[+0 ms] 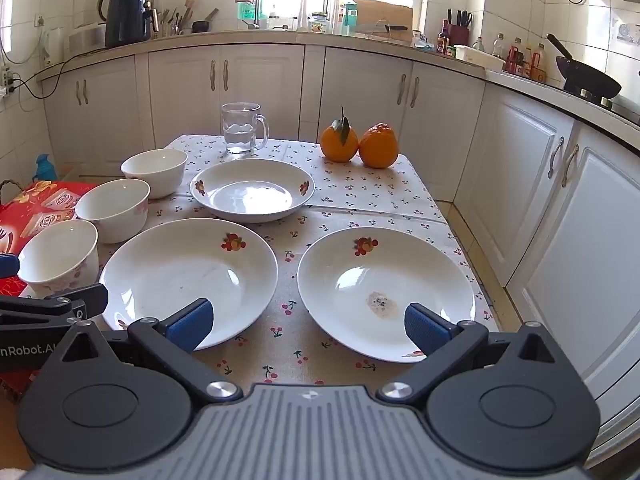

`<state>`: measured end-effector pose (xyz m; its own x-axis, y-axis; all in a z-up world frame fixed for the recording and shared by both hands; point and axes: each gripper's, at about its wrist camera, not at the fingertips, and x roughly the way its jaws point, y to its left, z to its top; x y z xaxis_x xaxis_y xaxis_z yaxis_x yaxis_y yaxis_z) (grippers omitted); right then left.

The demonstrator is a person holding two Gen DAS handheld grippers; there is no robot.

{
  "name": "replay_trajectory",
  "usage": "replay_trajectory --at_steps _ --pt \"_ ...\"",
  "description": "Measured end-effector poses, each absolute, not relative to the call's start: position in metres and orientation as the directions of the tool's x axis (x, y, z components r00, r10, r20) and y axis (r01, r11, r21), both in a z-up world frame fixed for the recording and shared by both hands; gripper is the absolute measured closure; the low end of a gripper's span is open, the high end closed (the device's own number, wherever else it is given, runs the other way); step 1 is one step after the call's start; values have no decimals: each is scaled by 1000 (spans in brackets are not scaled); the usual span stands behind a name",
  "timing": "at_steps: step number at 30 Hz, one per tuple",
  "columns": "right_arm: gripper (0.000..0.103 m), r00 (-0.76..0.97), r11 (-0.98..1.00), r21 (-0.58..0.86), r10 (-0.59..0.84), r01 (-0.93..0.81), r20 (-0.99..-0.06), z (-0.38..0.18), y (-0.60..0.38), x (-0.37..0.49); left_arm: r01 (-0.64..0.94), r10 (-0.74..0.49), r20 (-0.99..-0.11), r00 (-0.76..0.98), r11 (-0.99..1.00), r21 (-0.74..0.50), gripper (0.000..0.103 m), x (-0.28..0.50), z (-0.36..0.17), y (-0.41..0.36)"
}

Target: Organize plates and bowls

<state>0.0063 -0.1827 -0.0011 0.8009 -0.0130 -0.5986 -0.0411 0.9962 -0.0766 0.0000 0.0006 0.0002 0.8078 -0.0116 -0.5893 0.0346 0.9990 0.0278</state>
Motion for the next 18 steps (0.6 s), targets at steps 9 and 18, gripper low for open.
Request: replay_trajectory --at_steps 9,18 --pt "0 800 996 -81 -14 -44 -600 -2 -181 5 34 -7 -588 809 999 35 1 -1 -2 2" --pt "0 802 995 -88 -18 -44 -597 0 -182 5 32 -7 -590 808 999 33 1 -4 -1 0"
